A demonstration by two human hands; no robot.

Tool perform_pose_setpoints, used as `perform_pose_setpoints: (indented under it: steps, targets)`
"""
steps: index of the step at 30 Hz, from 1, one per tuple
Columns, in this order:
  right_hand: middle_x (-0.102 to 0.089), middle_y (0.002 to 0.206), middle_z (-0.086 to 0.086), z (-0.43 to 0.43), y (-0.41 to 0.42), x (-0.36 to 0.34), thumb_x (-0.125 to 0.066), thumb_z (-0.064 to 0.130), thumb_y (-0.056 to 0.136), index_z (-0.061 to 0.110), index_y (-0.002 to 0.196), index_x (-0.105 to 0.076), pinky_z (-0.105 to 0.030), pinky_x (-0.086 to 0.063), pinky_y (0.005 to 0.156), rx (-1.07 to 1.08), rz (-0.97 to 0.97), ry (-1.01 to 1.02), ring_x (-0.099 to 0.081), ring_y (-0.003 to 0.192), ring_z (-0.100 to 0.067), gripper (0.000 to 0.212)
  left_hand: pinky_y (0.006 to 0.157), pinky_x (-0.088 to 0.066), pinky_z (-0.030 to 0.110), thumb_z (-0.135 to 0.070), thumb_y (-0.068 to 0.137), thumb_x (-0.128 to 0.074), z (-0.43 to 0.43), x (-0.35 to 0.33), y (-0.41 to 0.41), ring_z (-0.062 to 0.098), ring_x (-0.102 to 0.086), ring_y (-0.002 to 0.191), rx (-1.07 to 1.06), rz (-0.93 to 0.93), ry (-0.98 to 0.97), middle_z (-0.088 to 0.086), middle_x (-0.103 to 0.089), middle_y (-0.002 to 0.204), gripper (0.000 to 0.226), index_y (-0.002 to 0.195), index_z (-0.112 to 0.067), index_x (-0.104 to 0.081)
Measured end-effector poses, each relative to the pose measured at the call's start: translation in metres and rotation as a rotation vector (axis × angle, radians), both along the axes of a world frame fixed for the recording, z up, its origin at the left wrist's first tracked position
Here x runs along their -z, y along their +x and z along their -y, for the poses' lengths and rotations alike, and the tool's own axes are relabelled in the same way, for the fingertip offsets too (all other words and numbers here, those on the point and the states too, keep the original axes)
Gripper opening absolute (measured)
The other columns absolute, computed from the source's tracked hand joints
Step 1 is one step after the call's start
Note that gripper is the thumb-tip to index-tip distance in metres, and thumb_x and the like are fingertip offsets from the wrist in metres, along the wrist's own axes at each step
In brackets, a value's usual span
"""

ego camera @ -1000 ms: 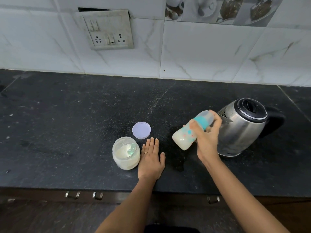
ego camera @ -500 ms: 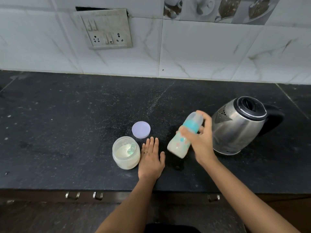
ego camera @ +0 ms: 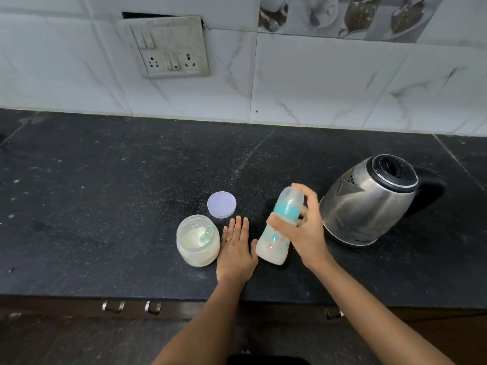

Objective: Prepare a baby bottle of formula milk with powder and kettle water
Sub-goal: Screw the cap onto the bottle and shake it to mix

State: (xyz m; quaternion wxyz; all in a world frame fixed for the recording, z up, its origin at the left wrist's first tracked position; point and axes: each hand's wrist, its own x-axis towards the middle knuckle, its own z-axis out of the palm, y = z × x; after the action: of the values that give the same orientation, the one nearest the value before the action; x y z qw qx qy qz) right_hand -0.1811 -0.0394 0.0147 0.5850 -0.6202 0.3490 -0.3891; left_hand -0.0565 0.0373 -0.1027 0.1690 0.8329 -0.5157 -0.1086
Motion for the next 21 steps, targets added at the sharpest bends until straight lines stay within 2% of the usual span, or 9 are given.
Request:
perform_pose_setpoints:
  steps: [2, 5, 7, 9, 10, 14, 18, 19, 21]
  targets:
    - [-0.059, 0.114, -0.001, 0.006, 0.004, -0.005, -0.081, 0.002, 0.073, 0.035, 0.123, -0.045, -0.034, -0.059, 0.074, 0.082, 0.035, 0.029, -0.065, 0.094, -0.014, 0.07, 0.115, 0.015, 0.028, -0.045, 0.093, -0.013, 0.0, 0.0, 0.0, 0.015, 0.003, 0.148, -0.011, -0.01, -0.015, 0.004, -0.006, 0.161, 0.068, 0.153, -0.014, -0.01]
    - [-0.056, 0.114, -0.004, 0.018, 0.01, -0.013, -0.077, 0.006, 0.079, 0.034, 0.122, -0.043, -0.041, -0.059, 0.075, 0.313, 0.221, 0.22, -0.064, 0.096, -0.022, 0.062, 0.114, 0.014, 0.027, -0.048, 0.087, -0.004, 0.002, -0.001, -0.003, 0.015, 0.001, 0.148, -0.026, -0.012, -0.03, 0.004, -0.009, 0.161, 0.074, 0.153, -0.015, -0.013]
    - [-0.057, 0.116, -0.005, 0.012, 0.007, -0.008, -0.08, 0.009, 0.074, 0.034, 0.123, -0.044, -0.043, -0.059, 0.075, 0.196, 0.125, 0.127, -0.066, 0.095, -0.023, 0.066, 0.114, 0.015, 0.028, -0.046, 0.089, -0.005, 0.001, 0.0, -0.002, 0.015, 0.003, 0.148, -0.013, 0.006, -0.015, 0.004, -0.007, 0.161, 0.072, 0.153, -0.014, -0.01]
    - [-0.06, 0.114, 0.003, 0.0, 0.003, -0.005, -0.084, 0.015, 0.066, 0.035, 0.125, -0.045, -0.039, -0.06, 0.076, 0.0, -0.006, 0.03, -0.066, 0.095, -0.017, 0.073, 0.115, 0.015, 0.029, -0.044, 0.094, -0.013, 0.001, 0.003, 0.0, 0.016, 0.006, 0.148, 0.005, 0.028, 0.013, 0.004, -0.003, 0.162, 0.067, 0.154, -0.014, -0.006]
    - [-0.06, 0.112, 0.007, 0.0, 0.003, -0.006, -0.084, 0.015, 0.066, 0.034, 0.125, -0.045, -0.035, -0.06, 0.075, -0.005, -0.017, 0.017, -0.065, 0.093, -0.014, 0.074, 0.115, 0.015, 0.029, -0.044, 0.095, -0.014, 0.0, 0.003, 0.0, 0.016, 0.005, 0.148, 0.002, 0.027, 0.011, 0.004, -0.003, 0.162, 0.067, 0.154, -0.014, -0.006]
    - [-0.055, 0.111, 0.002, 0.017, 0.012, -0.015, -0.078, 0.006, 0.078, 0.031, 0.126, -0.042, -0.03, -0.058, 0.07, 0.321, 0.2, 0.189, -0.062, 0.089, -0.011, 0.064, 0.116, 0.013, 0.028, -0.048, 0.086, -0.003, 0.003, 0.002, -0.002, 0.015, 0.0, 0.148, -0.029, -0.008, -0.028, 0.004, -0.009, 0.161, 0.075, 0.153, -0.015, -0.013]
    - [-0.061, 0.109, 0.013, 0.002, 0.002, -0.009, -0.083, 0.002, 0.07, 0.029, 0.127, -0.045, -0.032, -0.058, 0.074, -0.008, -0.034, -0.009, -0.064, 0.09, -0.008, 0.073, 0.117, 0.011, 0.03, -0.043, 0.094, -0.018, 0.002, 0.004, 0.0, 0.016, 0.002, 0.148, -0.006, 0.002, -0.009, 0.005, -0.006, 0.161, 0.067, 0.154, -0.014, -0.01]
    - [-0.061, 0.107, 0.013, 0.003, 0.001, -0.01, -0.083, 0.0, 0.07, 0.028, 0.127, -0.045, -0.031, -0.058, 0.074, -0.015, -0.041, -0.012, -0.065, 0.089, -0.006, 0.073, 0.117, 0.012, 0.03, -0.044, 0.094, -0.018, 0.001, 0.004, 0.0, 0.016, 0.003, 0.148, -0.005, 0.005, -0.005, 0.005, -0.005, 0.161, 0.067, 0.154, -0.014, -0.009]
    - [-0.058, 0.109, 0.006, 0.012, 0.006, -0.017, -0.078, -0.001, 0.076, 0.026, 0.126, -0.043, -0.032, -0.059, 0.072, 0.185, 0.097, 0.091, -0.066, 0.088, -0.01, 0.067, 0.116, 0.013, 0.028, -0.047, 0.088, -0.006, 0.001, 0.002, -0.001, 0.015, 0.001, 0.148, -0.019, 0.001, -0.018, 0.004, -0.007, 0.161, 0.073, 0.153, -0.015, -0.011]
